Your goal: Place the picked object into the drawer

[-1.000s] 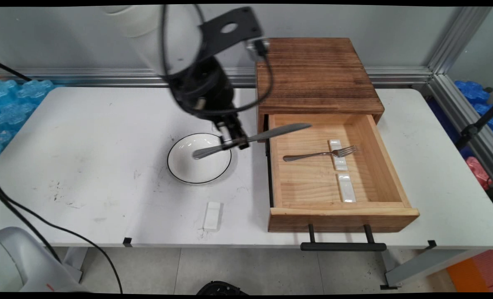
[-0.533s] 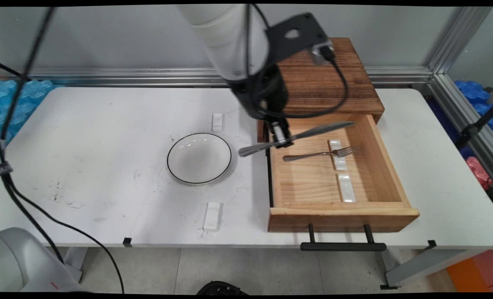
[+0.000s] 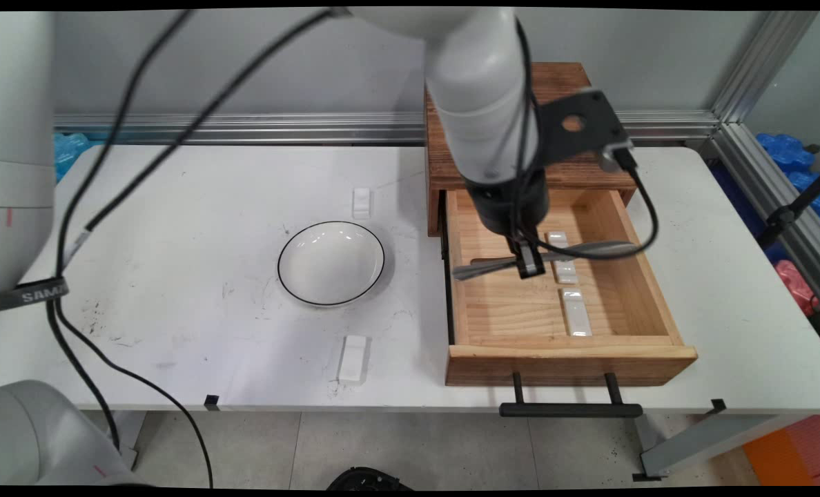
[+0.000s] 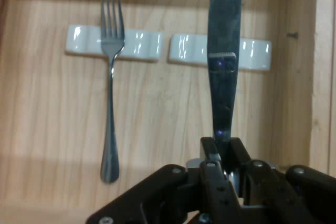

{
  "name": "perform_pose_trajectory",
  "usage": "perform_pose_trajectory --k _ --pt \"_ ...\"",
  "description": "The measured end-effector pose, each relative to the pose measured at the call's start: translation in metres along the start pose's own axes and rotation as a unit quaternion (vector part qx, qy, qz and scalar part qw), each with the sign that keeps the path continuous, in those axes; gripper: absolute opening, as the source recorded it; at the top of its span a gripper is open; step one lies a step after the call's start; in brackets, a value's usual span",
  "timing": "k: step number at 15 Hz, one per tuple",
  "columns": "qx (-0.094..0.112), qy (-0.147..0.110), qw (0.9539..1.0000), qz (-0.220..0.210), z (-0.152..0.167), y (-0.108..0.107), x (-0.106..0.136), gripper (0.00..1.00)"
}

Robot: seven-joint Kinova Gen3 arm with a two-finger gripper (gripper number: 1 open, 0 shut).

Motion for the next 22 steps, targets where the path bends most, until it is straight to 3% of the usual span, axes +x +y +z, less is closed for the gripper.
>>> perform_pose_trajectory --k 9,22 --pt "0.001 -0.024 0.9996 0.018 0.073 0.005 0.036 0.0" --pt "-0.007 -0.058 0.998 0.024 0.125 0.01 0.038 0.0"
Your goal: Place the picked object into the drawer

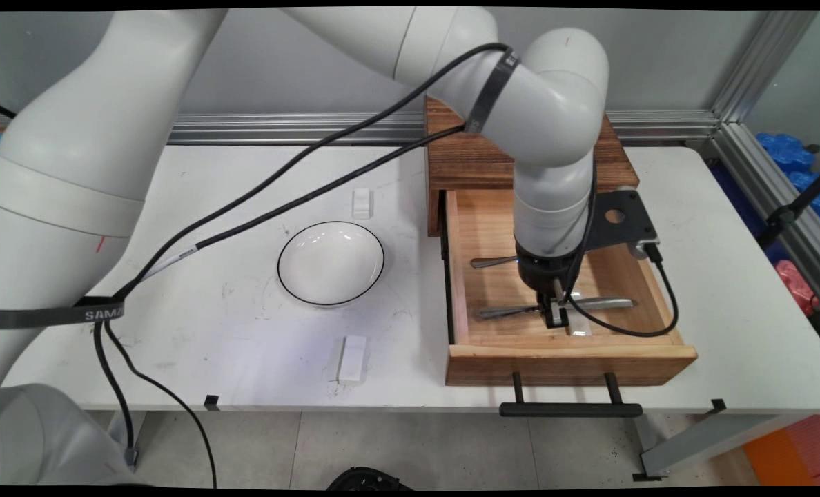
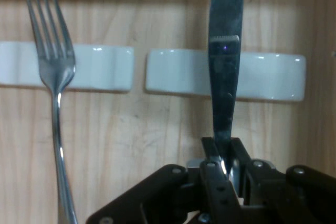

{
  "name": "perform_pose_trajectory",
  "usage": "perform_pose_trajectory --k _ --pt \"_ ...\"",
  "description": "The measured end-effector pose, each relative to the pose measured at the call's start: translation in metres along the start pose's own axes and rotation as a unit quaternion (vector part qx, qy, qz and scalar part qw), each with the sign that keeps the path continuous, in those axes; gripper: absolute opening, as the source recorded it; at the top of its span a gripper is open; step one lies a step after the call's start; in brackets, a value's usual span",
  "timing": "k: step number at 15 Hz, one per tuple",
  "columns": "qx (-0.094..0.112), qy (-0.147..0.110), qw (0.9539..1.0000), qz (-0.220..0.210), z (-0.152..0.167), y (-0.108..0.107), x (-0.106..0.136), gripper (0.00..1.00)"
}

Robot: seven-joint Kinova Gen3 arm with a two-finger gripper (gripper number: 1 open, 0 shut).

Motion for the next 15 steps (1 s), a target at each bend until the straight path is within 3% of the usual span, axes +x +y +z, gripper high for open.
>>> perform_pose_trajectory --k 6,7,15 --pt "0.0 -0.008 1.0 0.002 0.009 0.0007 -0.0005 0.0" --pt "0.001 -0.009 1.0 0.002 0.0099 0.0007 -0.0003 1.0" --pt "0.002 -0.005 0.9999 0.011 0.0082 0.0009 0.0028 1.0"
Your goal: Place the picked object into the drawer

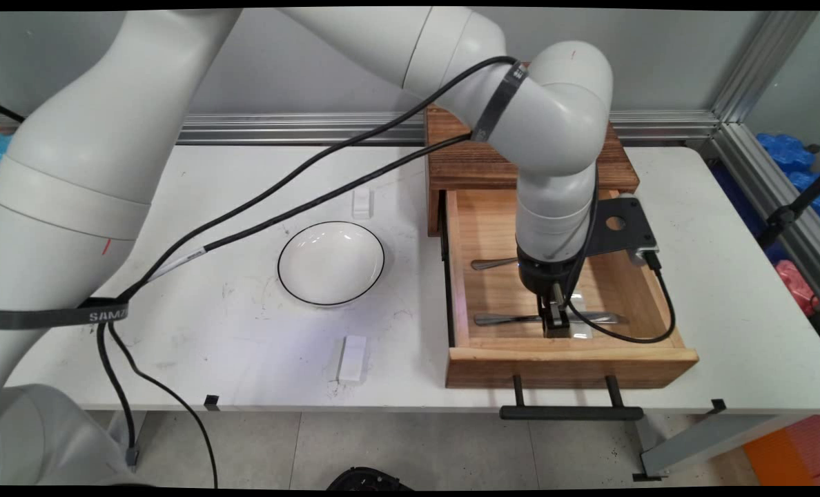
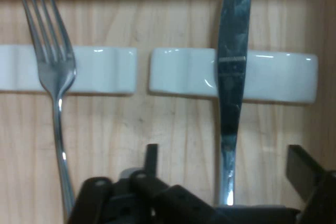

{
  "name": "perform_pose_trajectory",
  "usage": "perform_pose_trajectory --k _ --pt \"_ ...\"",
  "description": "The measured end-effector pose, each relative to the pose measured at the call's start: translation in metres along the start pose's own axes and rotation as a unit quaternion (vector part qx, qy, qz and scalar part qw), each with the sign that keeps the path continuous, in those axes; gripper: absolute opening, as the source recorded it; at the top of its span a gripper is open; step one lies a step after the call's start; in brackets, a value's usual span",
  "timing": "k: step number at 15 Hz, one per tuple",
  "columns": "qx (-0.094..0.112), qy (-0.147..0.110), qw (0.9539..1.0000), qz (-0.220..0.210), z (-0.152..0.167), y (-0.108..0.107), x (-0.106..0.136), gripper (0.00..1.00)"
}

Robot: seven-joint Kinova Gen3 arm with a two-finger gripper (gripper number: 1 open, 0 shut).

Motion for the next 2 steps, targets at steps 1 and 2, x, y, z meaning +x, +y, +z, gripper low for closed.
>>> perform_pose_trajectory --k 1,2 --pt "-0.001 0.001 1.0 0.003 -0.0025 0.0 0.0013 1.0" --pt "-0.001 0.003 1.0 0.007 -0.0066 -0.0006 0.0027 1.0"
